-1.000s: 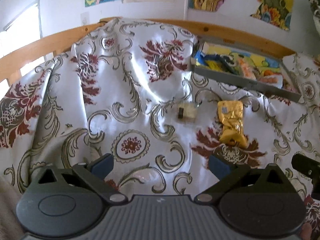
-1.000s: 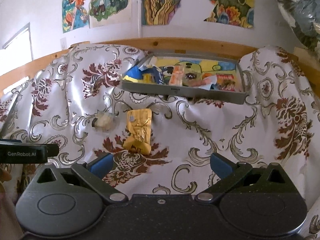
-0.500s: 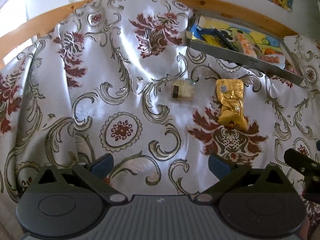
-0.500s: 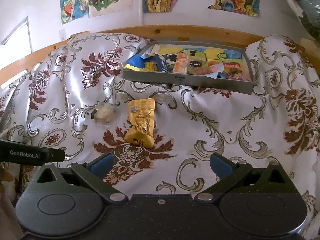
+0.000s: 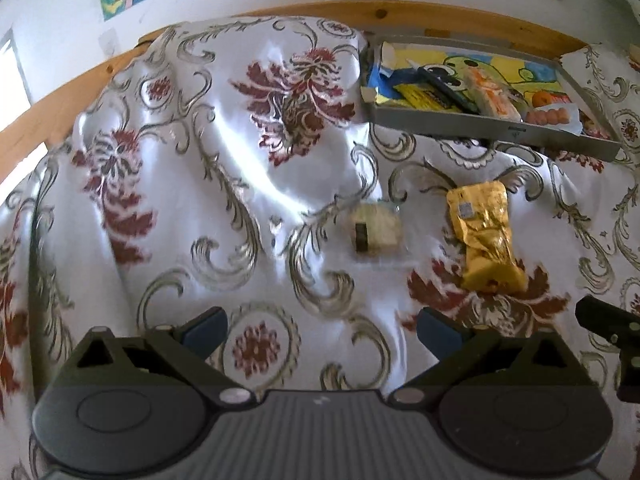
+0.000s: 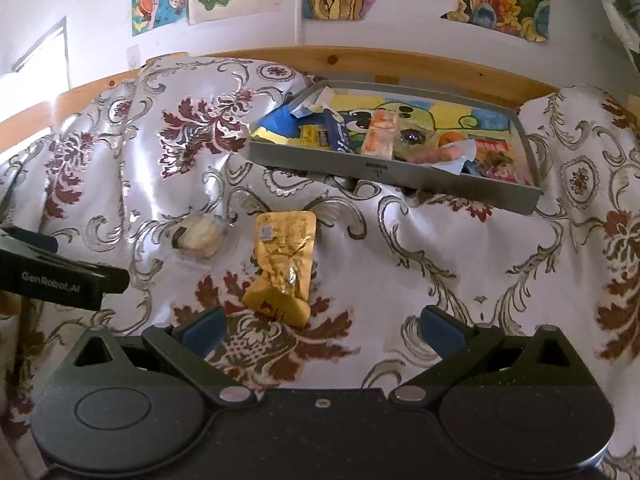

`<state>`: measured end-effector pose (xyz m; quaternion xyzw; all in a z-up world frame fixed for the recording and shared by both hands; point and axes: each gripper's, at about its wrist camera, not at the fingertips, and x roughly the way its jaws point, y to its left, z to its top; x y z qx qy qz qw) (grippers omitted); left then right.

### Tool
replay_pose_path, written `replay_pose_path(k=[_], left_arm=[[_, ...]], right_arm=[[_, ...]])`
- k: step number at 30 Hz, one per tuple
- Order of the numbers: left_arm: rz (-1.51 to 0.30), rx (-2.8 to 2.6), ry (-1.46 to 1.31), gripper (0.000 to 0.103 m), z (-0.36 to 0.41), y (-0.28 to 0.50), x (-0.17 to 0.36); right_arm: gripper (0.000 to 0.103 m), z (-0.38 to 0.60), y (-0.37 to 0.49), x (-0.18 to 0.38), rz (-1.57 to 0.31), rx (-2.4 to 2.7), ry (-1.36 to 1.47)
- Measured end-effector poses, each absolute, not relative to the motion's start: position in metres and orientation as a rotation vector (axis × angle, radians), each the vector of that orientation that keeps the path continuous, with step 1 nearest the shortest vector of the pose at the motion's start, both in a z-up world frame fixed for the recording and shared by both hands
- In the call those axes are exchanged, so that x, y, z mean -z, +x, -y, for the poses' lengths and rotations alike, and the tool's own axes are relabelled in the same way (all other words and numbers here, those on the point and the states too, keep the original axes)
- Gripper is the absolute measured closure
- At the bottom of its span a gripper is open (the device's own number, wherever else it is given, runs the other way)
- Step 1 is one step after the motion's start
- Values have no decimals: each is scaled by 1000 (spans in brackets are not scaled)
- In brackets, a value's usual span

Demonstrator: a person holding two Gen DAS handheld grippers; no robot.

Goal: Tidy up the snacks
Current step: 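Lower the left tool onto the round cake while the right tool approaches the gold foil pack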

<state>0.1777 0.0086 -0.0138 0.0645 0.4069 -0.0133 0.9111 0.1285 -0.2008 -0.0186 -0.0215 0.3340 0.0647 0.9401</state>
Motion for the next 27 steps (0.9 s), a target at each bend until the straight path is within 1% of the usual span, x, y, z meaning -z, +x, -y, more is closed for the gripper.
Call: replay_pose_path(k=[27], left_arm=[[-773, 70, 97, 0, -12, 247, 37]], right_arm=[[1, 169, 200, 71, -685, -206, -121]])
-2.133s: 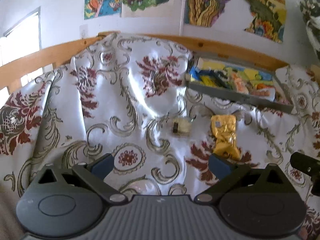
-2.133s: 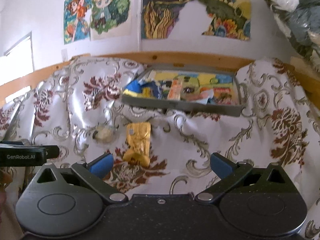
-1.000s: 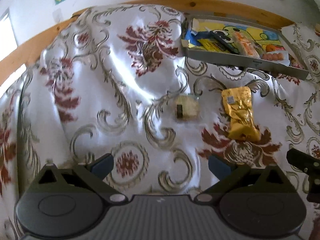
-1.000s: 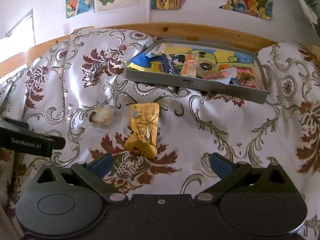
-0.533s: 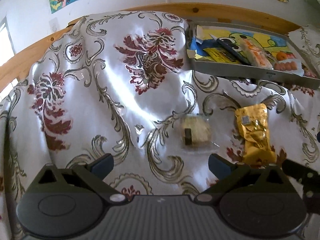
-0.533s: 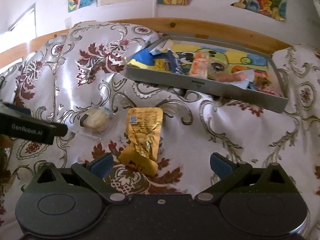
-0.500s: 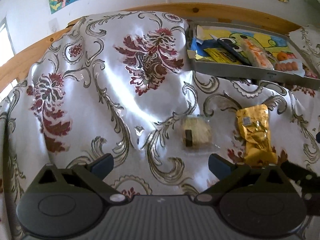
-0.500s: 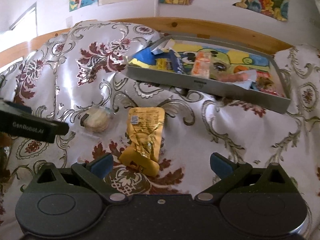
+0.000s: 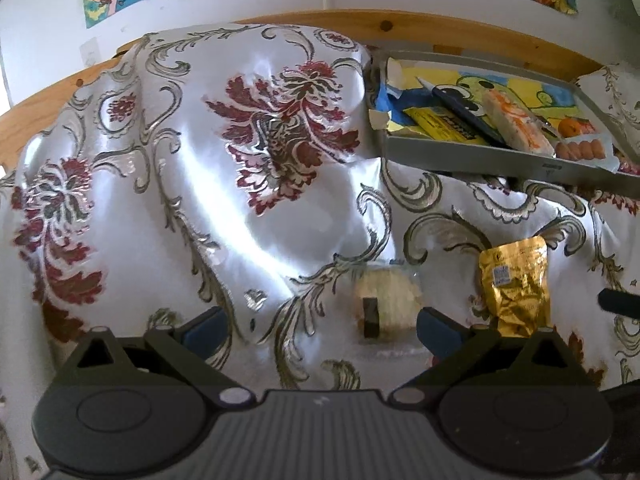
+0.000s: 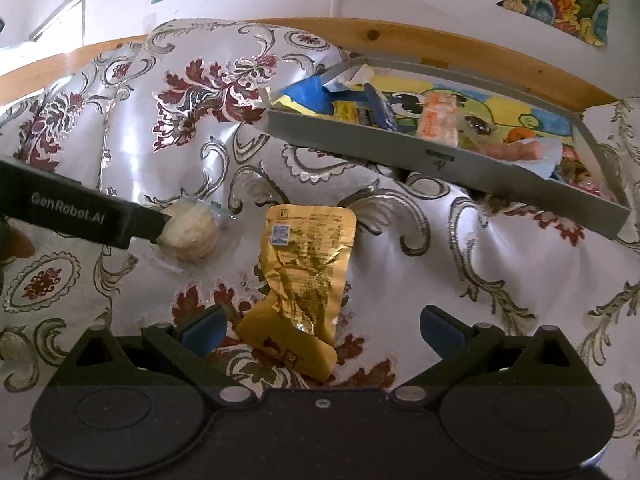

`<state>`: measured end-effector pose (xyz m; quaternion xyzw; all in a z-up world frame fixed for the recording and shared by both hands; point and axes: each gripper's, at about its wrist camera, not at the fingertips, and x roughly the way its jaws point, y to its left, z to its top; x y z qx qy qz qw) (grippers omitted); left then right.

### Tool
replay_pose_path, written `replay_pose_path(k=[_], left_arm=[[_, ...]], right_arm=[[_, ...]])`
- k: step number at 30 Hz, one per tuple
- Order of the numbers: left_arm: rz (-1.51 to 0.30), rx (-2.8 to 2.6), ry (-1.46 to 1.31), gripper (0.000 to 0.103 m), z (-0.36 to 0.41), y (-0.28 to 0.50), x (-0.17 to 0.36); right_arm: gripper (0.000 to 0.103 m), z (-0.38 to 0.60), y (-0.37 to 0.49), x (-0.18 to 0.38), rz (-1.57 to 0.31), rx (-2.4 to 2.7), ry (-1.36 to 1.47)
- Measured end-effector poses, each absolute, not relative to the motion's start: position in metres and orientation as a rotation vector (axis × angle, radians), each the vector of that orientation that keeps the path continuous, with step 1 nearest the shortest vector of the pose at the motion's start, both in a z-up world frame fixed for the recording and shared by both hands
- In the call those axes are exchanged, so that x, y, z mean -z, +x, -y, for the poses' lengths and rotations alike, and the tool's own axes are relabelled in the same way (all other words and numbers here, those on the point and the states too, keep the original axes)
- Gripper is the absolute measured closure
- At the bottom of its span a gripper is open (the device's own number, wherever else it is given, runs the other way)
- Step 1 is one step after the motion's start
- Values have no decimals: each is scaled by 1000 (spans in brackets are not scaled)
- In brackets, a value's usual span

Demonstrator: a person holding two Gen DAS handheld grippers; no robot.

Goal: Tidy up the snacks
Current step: 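Lower the left tool onto the round cake while the right tool approaches the gold foil pack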

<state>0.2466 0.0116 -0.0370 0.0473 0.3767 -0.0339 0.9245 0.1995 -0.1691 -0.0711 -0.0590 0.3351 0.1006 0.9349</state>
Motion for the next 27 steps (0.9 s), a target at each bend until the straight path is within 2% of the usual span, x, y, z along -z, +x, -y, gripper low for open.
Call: replay_pose_path(k=[9, 14, 17, 25, 27], left_arm=[[-756, 161, 49, 1, -10, 261, 44], [-772, 194, 53, 4, -4, 265, 51], [-791, 192, 51, 10, -4, 269, 55], [-828, 235, -9, 34, -8, 272, 61], [-827, 240, -1, 37, -7, 271, 61]], right_arm=[[2, 161, 209, 84, -691, -222, -143], [9, 158, 214, 89, -693, -210, -151], [13, 155, 215, 91, -690, -214, -156], [26, 148, 214, 93, -689, -239, -177], [29, 148, 214, 94, -691, -245, -174]])
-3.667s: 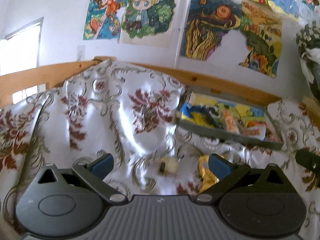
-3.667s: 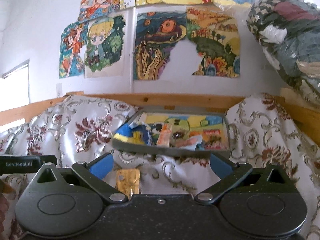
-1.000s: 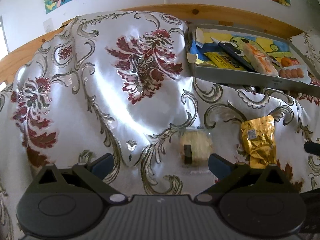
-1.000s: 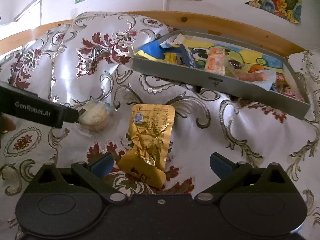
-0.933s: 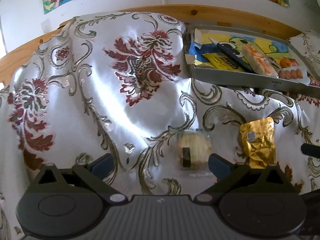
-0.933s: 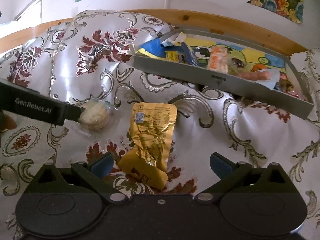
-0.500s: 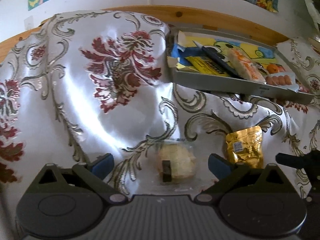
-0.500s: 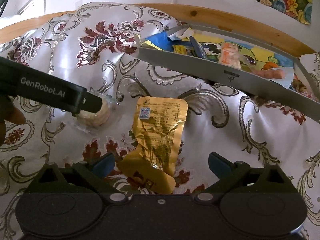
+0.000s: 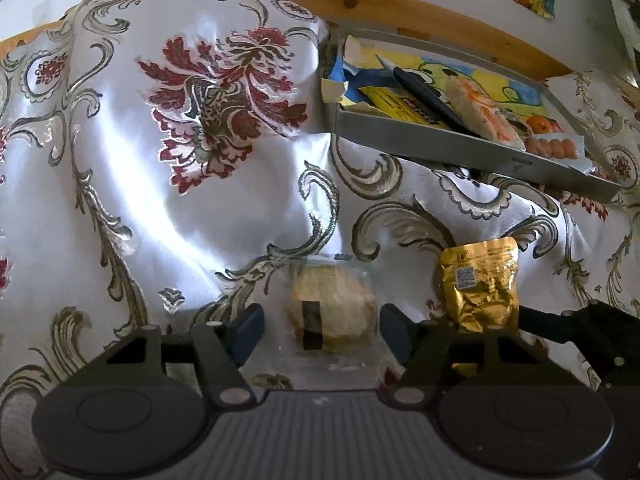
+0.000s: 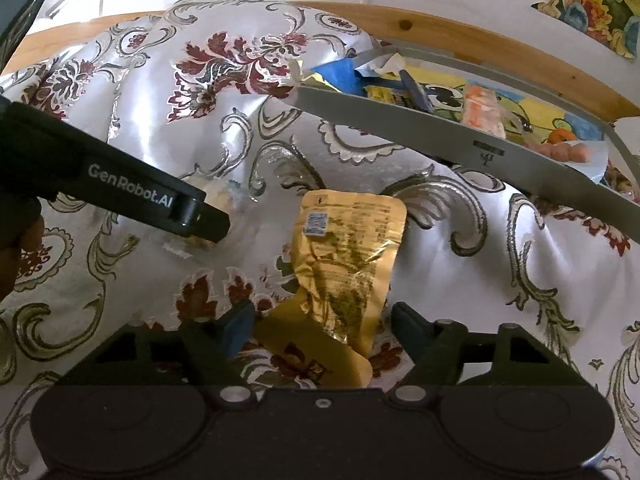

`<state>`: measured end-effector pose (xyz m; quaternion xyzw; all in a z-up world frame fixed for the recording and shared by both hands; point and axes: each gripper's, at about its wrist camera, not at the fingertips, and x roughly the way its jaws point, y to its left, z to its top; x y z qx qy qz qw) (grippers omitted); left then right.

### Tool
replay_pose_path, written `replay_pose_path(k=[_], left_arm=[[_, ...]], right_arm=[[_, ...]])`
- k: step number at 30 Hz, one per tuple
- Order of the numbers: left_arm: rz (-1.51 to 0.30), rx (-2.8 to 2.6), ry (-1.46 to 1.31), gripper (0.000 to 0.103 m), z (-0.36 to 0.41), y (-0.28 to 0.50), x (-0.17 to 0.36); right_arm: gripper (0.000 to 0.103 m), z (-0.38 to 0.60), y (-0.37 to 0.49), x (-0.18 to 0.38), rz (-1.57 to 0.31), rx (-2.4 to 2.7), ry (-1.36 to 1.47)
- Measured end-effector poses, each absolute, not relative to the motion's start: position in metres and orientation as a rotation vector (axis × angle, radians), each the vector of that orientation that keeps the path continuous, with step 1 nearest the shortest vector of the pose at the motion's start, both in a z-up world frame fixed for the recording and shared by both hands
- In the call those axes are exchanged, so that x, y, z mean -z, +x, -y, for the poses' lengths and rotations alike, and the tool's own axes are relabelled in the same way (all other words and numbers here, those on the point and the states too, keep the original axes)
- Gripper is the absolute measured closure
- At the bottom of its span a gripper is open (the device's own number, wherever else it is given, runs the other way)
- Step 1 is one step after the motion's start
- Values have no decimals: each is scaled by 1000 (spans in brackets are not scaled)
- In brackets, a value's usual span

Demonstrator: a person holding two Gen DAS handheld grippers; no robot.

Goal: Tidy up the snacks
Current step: 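Lower the left tool onto the round cake while the right tool approaches the gold foil pack, then grasp the round cake with the left tool while the right tool grasps the gold foil pack, then carry the cake and gold foil pack over the grey tray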

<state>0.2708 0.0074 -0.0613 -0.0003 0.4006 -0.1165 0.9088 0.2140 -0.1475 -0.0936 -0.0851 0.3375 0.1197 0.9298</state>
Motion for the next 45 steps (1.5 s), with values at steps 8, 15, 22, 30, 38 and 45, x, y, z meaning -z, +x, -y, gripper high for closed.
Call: replay_pose_path(k=[8, 15, 22, 30, 38, 45], left_arm=[[-826, 264, 41, 50, -1, 267, 62], [-831, 257, 42, 52, 0, 267, 63], [-835, 250, 22, 54, -1, 266, 61], [-849, 255, -36, 54, 2, 256, 54], [-827, 232, -95, 54, 0, 242, 42], [-797, 218, -124, 54, -2, 228, 33]], right_arm=[[39, 147, 213, 93, -698, -259, -153], [39, 144, 213, 93, -703, -256, -182], [51, 138, 209, 89, -685, -255, -229], [63, 133, 198, 80, -628, -252, -332], [69, 132, 184, 73, -585, -224, -408], [70, 135, 171, 64, -545, -179, -455]])
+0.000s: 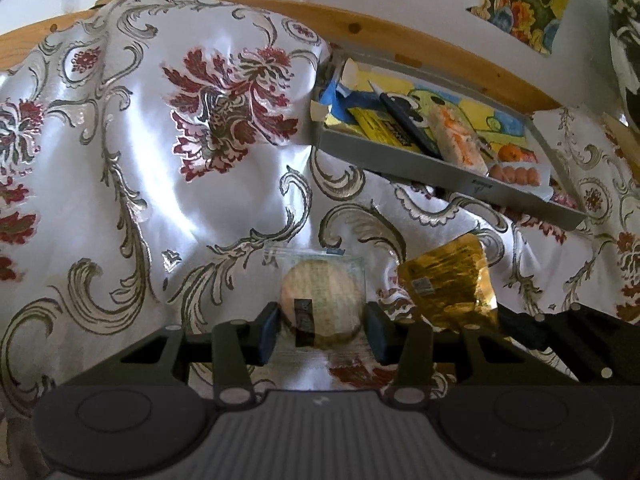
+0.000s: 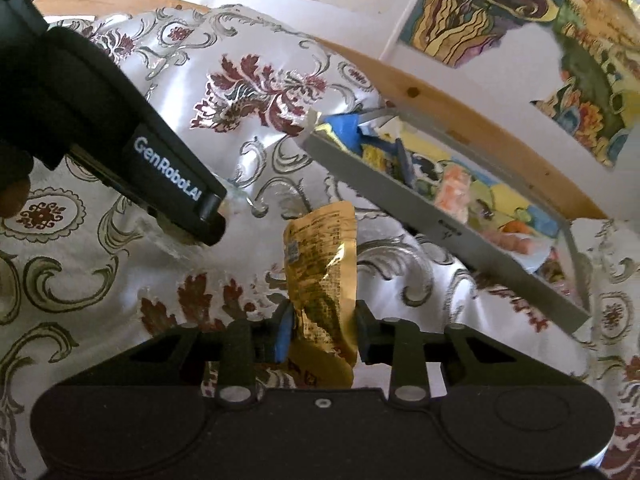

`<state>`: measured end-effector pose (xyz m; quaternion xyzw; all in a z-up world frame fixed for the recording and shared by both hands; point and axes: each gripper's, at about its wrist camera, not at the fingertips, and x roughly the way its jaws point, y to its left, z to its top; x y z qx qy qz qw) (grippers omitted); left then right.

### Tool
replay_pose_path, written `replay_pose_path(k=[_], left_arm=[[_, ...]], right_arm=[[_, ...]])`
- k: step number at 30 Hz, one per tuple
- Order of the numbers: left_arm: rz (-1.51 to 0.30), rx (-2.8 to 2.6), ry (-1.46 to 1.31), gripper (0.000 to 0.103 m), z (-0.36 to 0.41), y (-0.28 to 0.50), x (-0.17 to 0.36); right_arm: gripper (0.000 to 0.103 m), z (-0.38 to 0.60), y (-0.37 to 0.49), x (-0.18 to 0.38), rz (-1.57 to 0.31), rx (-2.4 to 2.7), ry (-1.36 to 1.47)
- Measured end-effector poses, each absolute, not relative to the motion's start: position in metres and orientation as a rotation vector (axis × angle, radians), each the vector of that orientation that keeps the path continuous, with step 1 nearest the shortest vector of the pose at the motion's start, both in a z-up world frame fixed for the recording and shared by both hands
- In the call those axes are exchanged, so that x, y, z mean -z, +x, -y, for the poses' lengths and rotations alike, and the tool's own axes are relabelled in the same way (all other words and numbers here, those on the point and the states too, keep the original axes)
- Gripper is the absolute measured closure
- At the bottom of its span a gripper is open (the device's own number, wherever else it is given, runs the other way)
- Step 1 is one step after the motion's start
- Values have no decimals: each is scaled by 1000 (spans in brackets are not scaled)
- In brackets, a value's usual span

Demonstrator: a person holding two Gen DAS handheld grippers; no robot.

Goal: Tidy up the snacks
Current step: 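Carry the cake and gold foil pack over the grey tray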

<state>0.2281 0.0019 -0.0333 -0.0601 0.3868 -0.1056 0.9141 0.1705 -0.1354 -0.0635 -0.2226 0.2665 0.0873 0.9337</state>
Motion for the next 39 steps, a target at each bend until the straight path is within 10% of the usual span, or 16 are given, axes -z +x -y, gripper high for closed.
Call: replay_pose_path(k=[39], left_arm=[[-579, 266, -46, 54, 122, 361, -43]], right_arm=[[70, 306, 277, -13, -319, 109, -149]])
